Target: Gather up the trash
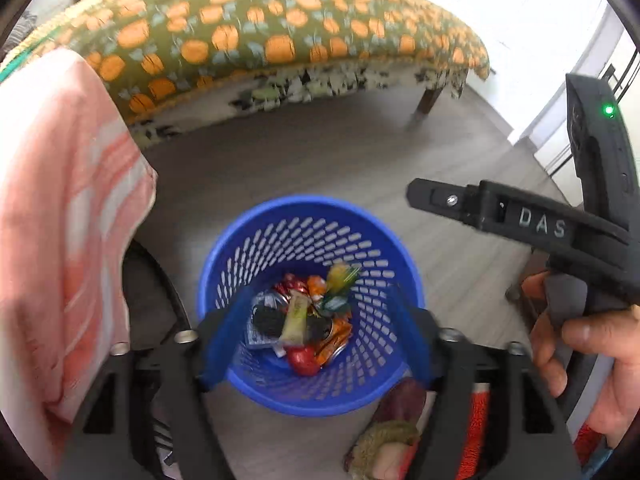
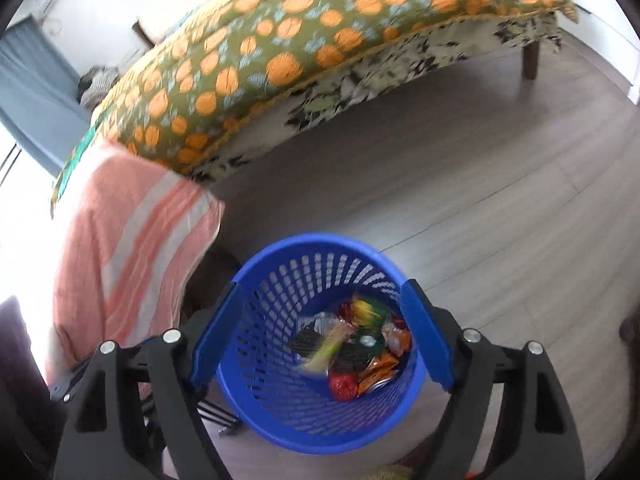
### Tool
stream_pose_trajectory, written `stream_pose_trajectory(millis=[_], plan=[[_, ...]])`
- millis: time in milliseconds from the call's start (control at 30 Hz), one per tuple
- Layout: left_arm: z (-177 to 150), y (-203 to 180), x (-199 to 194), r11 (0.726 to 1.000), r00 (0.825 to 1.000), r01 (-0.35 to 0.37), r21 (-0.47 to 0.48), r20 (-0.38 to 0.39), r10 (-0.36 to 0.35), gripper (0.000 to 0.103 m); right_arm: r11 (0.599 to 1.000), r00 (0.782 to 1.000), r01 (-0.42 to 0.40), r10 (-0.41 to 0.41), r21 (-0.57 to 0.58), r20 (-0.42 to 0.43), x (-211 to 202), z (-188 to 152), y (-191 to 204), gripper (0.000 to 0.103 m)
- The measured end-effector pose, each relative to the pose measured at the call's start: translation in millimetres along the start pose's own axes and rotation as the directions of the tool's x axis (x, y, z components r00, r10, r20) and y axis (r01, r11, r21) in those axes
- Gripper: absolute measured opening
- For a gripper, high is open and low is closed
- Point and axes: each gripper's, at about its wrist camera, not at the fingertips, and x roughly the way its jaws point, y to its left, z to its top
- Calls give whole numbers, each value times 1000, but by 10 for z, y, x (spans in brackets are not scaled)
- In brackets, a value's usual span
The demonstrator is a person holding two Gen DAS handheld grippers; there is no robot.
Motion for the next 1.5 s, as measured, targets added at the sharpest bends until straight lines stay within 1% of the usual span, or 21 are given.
stream_pose_trajectory(millis=[33, 67, 100, 133, 167, 233, 267, 333, 400, 433, 467, 500, 567, 633, 700, 733, 900, 1000, 1067, 1233, 1500], plan=[[-6, -3, -74, 1000, 1000, 3, -3, 16, -3, 80, 1000, 1000, 14, -14, 0, 23, -89, -8, -2, 87], [-20, -14, -175, 1000, 999, 7, -4, 40, -7, 82, 1000, 999, 24, -24, -1, 39, -163, -17, 7, 88], [-35, -29, -275, 1000, 998, 5, -1, 67, -5, 86, 999, 998, 36, -35, -4, 55, -255, -34, 17, 90], [-62, -54, -397, 1000, 995, -6, 3, 98, 5, 90, 999, 997, 41, -41, -5, 66, -331, -45, 27, 94], [-106, -77, -531, 1000, 991, -20, 8, 135, 18, 95, 999, 996, 42, -42, -4, 80, -419, -67, 44, 98], [-199, -127, -775, 999, 979, -46, 13, 199, 42, 97, 999, 993, 44, -42, -18, 109, -581, -115, 87, 99], [-251, -152, -890, 998, 972, -61, 14, 226, 56, 97, 998, 992, 57, -53, -36, 116, -678, -166, 135, 98], [-344, -191, -1056, 997, 966, -76, 20, 248, 69, 98, 990, 985, 115, -104, -79, 137, -822, -251, 244, 98], [-407, -207, -1187, 997, 968, -75, 26, 242, 67, 98, 979, 975, 171, -152, -112, 162, -946, -375, 342, 98], [-432, -210, -1234, 996, 969, -86, 26, 236, 78, 98, 974, 971, 193, -171, -121, 169, -984, -434, 394, 98], [-457, -210, -1288, 994, 966, -104, 22, 242, 96, 98, 969, 966, 213, -189, -127, 176, -1046, -533, 423, 98], [-495, -210, -1346, 991, 958, -133, 12, 259, 125, 98, 967, 965, 218, -194, -128, 178, -1085, -599, 446, 98], [-558, -232, -1446, 988, 948, -155, 11, 283, 146, 98, 970, 968, 205, -182, -129, 170, -1180, -748, 473, 98], [-604, -225, -1488, 986, 946, -167, 10, 283, 158, 98, 971, 971, 199, -178, -131, 157, -1251, -860, 475, 98], [-656, -214, -1532, 983, 940, -185, -4, 290, 178, 98, 963, 959, 245, -222, -117, 175, -1356, -986, 505, 98], [-684, -207, -1557, 981, 938, -193, -10, 292, 188, 98, 963, 957, 245, -221, -116, 188, -1405, -1041, 525, 98], [-767, -199, -1611, 975, 936, -221, -19, 277, 218, 98, 967, 961, 208, -174, -146, 216, -1580, -1260, 579, 98], [-789, -232, -1608, 963, 932, -269, -16, 249, 265, 98, 967, 966, 192, -156, -166, 208, -1630, -1369, 615, 98], [-824, -245, -1613, 957, 929, -289, -8, 240, 282, 98, 966, 967, 187, -149, -179, 206, -1661, -1418, 637, 98], [-872, -211, -1572, 963, 944, -269, -7, 198, 265, 98, 961, 964, 198, -156, -192, 214, -1714, -1477, 689, 98], [-895, -236, -1455, 966, 954, -259, -5, 155, 256, 98, 960, 967, 202, -164, -194, 197, -1700, -1487, 667, 98]])
